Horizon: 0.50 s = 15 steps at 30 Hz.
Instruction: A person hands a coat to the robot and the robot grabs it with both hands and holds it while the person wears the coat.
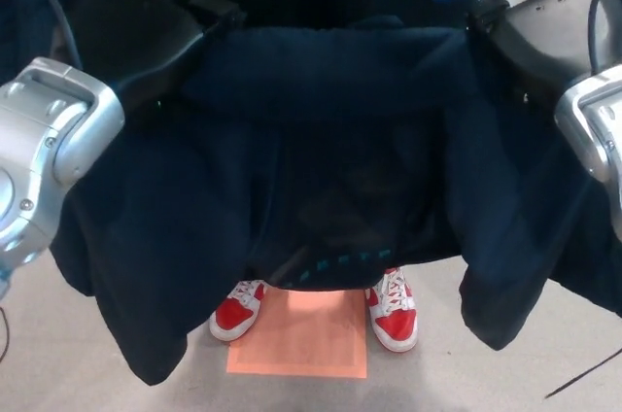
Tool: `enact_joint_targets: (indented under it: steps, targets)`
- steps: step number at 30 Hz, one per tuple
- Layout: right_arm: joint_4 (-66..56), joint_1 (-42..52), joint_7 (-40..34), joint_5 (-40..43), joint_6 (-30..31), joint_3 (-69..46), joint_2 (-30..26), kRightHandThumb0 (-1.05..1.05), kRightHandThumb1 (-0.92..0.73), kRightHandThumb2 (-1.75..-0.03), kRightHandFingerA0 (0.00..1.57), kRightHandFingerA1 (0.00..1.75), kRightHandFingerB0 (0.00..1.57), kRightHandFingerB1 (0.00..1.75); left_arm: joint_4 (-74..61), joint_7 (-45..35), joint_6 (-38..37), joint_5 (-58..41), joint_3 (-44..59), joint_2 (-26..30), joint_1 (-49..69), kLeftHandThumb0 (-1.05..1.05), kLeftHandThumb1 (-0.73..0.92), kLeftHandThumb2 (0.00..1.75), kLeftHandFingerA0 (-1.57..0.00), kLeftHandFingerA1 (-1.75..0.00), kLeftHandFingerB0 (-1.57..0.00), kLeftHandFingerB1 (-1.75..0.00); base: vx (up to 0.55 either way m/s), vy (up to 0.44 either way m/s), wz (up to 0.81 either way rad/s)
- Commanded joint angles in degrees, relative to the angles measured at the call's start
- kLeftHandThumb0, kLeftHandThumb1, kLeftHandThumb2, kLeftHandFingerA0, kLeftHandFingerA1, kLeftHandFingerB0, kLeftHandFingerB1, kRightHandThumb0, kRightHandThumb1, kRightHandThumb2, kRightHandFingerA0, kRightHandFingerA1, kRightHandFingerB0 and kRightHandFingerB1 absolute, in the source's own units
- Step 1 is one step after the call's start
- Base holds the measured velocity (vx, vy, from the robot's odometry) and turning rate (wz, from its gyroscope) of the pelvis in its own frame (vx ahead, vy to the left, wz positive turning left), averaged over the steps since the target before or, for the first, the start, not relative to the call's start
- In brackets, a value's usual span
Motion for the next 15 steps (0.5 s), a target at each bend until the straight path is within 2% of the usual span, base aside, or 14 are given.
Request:
enact_joint_targets:
  steps: [1, 2, 3, 4, 5, 8, 9, 10, 11, 14, 15]
  targets:
    - [14.63, 1.65, -19.91, 9.24, -18.10, -6.60, -3.11, -0.17, -0.60, -0.60, 0.74, 1.42, 0.59, 0.58, 13.68, 26.17, -9.55, 0.50, 3.85, -2.11, 2.97, -0.29, 0.50, 0.80, -1.08, -1.40, -0.70, -1.04, 0.00, 0.000, 0.00]
    - [14.76, 1.50, -19.57, 9.32, -17.99, -6.82, -2.96, -0.17, -0.61, -0.60, 0.72, 1.39, 0.68, 0.69, 14.31, 26.78, -10.00, 0.08, 4.22, -2.47, 2.83, -0.24, 0.70, 0.60, -0.78, -1.69, -0.74, -0.80, 0.00, 0.000, 0.00]
    - [14.82, 1.47, -18.87, 10.06, -17.73, -7.44, -2.48, -0.18, -0.66, -0.59, 0.71, 1.37, 0.70, 0.82, 15.06, 27.47, -10.45, -0.78, 4.92, -3.09, 2.74, -0.27, 0.56, 0.85, -1.10, -1.41, -0.65, -1.12, 0.00, 0.000, 0.00]
    - [15.04, 1.61, -18.98, 10.75, -18.05, -7.94, -2.12, -0.18, -0.66, -0.59, 0.71, 1.37, 0.70, 0.82, 15.29, 27.59, -10.42, -0.96, 5.15, -3.33, 2.75, -0.27, 0.56, 0.85, -1.10, -1.41, -0.65, -1.12, 0.00, 0.000, 0.00]
    - [15.43, 1.71, -19.61, 11.60, -18.90, -8.69, -1.77, -0.18, -0.66, -0.60, 0.70, 1.47, 0.64, 0.94, 16.20, 28.61, -10.69, -0.68, 5.10, -3.58, 2.42, -0.15, 0.72, 0.58, -0.79, -1.75, -0.51, -1.44, 0.00, 0.000, 0.00]
    - [14.55, 3.03, -18.43, 12.74, -19.49, -10.34, -2.98, -0.18, -0.68, -0.61, 0.67, 1.52, 0.60, 0.94, 18.13, 30.10, -10.74, -0.04, 4.19, -5.58, 1.43, -0.18, 0.71, 0.59, -0.75, -1.75, -0.49, -1.45, 0.00, 0.000, 0.00]
    - [14.63, 3.31, -18.73, 13.08, -19.85, -10.71, -2.87, -0.30, -0.68, -0.59, 0.73, 1.56, 0.56, 1.04, 18.55, 30.70, -10.89, 0.16, 4.11, -5.92, 1.37, -0.22, 0.68, 0.62, -0.86, -1.66, -0.79, -0.80, 0.00, 0.000, 0.00]
    - [14.78, 3.50, -19.15, 13.34, -20.19, -11.02, -2.67, -0.30, -0.68, -0.59, 0.73, 1.56, 0.56, 1.04, 18.80, 31.25, -10.94, 0.38, 4.02, -6.12, 1.38, -0.22, 0.68, 0.62, -0.86, -1.66, -0.79, -0.80, 0.00, 0.000, 0.00]
    - [15.28, 3.56, -20.05, 13.25, -20.73, -11.17, -2.49, -0.28, -0.68, -0.58, 0.75, 1.58, 0.55, 1.06, 19.07, 31.58, -10.88, 0.67, 3.88, -6.26, 1.34, -0.23, 0.67, 0.59, -0.91, -1.60, -0.84, -0.62, 0.00, 0.000, 0.00]
    - [15.67, 3.95, -21.82, 13.46, -21.33, -11.83, -1.89, -0.22, -0.71, -0.55, 0.72, 1.65, 0.48, 1.18, 19.35, 31.43, -10.48, 1.32, 3.62, -6.24, 1.29, -0.26, 0.67, 0.60, -0.85, -1.62, -0.76, -0.81, 0.00, 0.000, 0.00]
    - [15.95, 4.05, -22.63, 13.36, -21.59, -12.11, -1.63, -0.27, -0.66, -0.61, 0.83, 1.59, 0.58, 1.01, 20.15, 32.93, -11.31, 1.01, 3.92, -6.51, 1.21, -0.26, 0.53, 0.87, -1.15, -1.38, -0.68, -1.07, 0.00, 0.000, 0.00]
